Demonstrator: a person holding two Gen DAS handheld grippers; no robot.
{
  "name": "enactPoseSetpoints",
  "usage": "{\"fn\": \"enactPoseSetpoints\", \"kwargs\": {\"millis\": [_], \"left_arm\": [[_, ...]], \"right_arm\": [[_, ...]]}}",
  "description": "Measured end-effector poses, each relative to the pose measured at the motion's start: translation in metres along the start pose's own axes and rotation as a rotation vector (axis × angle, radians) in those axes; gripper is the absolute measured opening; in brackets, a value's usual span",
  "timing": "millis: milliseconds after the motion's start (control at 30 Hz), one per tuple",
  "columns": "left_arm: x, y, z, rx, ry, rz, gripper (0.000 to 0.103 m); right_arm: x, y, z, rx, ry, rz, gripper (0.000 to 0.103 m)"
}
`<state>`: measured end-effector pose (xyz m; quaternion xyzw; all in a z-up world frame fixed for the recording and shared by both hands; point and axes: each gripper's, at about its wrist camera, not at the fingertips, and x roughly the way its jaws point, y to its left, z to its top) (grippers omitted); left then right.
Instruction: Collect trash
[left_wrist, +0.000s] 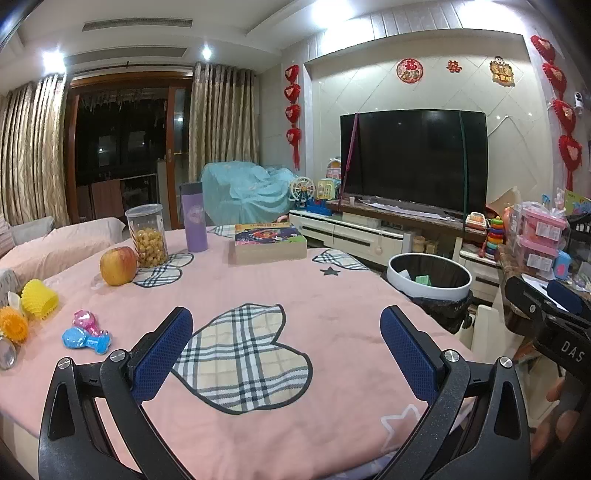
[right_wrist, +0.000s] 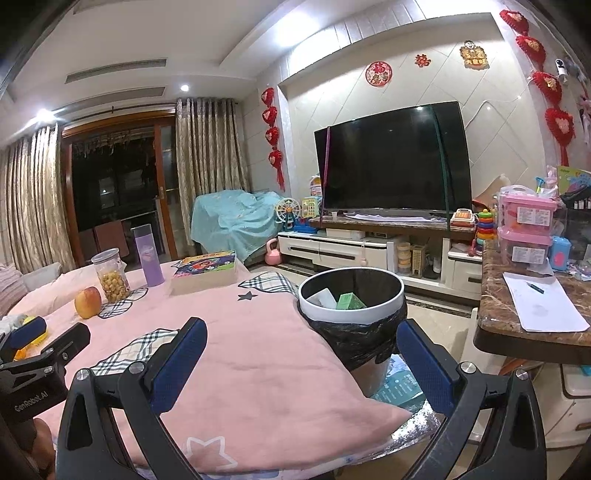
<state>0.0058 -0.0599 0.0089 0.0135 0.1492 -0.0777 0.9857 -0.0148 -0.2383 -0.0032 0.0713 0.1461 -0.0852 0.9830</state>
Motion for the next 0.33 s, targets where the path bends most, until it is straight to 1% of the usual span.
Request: {"fn": "enactPoseSetpoints", "kwargs": {"millis": [200,333], "left_arm": [[0.007,0.003,-0.001,-0.004,0.017,-0.005,0.103],[0.016,0.005,-0.005,-0.008,0.046,-0.01,0.103]], "right_arm": [[0.004,-0.002,0.0,0.006,0.012,0.005,0.103],[0.01,-0.002,-0.001,0.008,0.026,0.013,0.103]]}}
